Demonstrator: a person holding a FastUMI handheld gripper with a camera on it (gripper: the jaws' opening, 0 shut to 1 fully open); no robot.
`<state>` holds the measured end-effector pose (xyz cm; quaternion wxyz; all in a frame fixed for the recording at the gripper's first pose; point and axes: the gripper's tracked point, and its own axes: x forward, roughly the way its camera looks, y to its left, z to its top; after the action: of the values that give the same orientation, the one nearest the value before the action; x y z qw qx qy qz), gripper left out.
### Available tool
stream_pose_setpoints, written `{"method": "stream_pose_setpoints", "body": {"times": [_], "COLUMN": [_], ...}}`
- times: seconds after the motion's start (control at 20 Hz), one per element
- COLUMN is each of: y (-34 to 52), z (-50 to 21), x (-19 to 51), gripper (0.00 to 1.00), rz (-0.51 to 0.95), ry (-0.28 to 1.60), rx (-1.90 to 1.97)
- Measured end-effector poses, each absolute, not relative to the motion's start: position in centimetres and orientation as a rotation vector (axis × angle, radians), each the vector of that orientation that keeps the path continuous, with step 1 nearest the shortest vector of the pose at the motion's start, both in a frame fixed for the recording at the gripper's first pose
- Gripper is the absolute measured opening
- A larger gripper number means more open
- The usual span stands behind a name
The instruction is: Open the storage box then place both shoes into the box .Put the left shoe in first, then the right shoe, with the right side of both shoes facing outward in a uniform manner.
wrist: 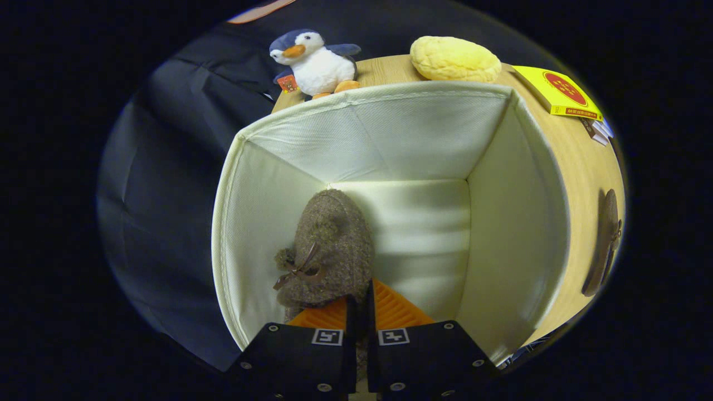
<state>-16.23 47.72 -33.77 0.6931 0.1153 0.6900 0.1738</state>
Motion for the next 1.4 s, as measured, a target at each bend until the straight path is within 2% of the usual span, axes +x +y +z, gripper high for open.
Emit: {"method": "stream_pose_setpoints", "body": {"times": [0.15,0.25,0.35,0.45,0.5,0.6,0.85,1.0,1.4], "y": [47.9,47.8,47.7,47.7,47.5,47.4,43.0,37.8,19.6], "z": [-34.3,-34.3,-33.3,-31.8,-30.7,-27.5,-22.0,-21.7,-26.9], "x": [-17.4,-17.8,-18.6,-18.7,-18.4,-17.7,-15.3,-14.0,-12.0], "gripper": [0.17,0.17,0.22,0.35,0.47,0.60,0.78,0.89,0.96], "rz": [0.383,0.427,0.495,0.556,0.585,0.649,0.737,0.708,0.437], "ry": [1.605,1.598,1.617,1.607,1.598,1.557,1.386,1.298,1.133], "rx": [0.248,0.231,0.253,0.317,0.357,0.480,0.619,0.587,0.386]}}
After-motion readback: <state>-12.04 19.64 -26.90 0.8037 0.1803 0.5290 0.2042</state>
